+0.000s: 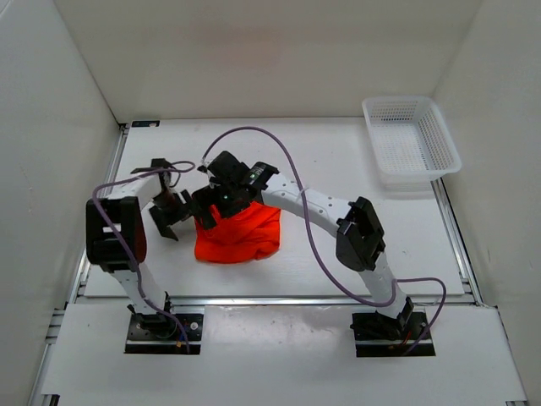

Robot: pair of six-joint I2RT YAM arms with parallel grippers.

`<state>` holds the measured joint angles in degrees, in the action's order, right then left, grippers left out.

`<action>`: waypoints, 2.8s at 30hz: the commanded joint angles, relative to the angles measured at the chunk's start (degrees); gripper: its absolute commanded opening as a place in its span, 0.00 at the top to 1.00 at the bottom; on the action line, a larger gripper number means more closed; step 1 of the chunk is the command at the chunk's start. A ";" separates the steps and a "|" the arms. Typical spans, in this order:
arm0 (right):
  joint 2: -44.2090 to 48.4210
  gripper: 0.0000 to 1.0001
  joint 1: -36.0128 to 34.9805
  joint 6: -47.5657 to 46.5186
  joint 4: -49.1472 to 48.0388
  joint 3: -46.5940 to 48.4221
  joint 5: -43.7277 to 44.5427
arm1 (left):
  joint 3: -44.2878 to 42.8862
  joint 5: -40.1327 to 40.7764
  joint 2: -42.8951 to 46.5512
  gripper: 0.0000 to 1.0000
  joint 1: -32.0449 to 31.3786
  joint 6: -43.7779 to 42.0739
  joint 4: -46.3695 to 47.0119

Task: Fold and stack the shorts
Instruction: Fold the shorts

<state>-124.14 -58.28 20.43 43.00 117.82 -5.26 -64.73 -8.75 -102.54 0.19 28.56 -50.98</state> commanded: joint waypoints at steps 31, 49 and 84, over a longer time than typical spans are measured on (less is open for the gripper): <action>45.91 0.23 31.04 7.96 -13.30 -56.38 2.27 | -33.88 19.23 -11.80 0.02 -23.21 0.81 -11.77; 28.54 0.00 24.63 3.75 -13.30 -43.74 -7.48 | -21.34 9.46 4.54 0.90 -9.17 0.27 -12.13; 40.86 0.00 19.78 5.33 -10.76 -45.20 17.54 | -24.74 14.20 7.08 0.00 4.82 -1.31 -12.12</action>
<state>-92.20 -41.34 26.70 29.39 75.24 2.98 -86.32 3.55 -104.05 4.21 26.98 -61.25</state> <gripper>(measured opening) 0.998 0.998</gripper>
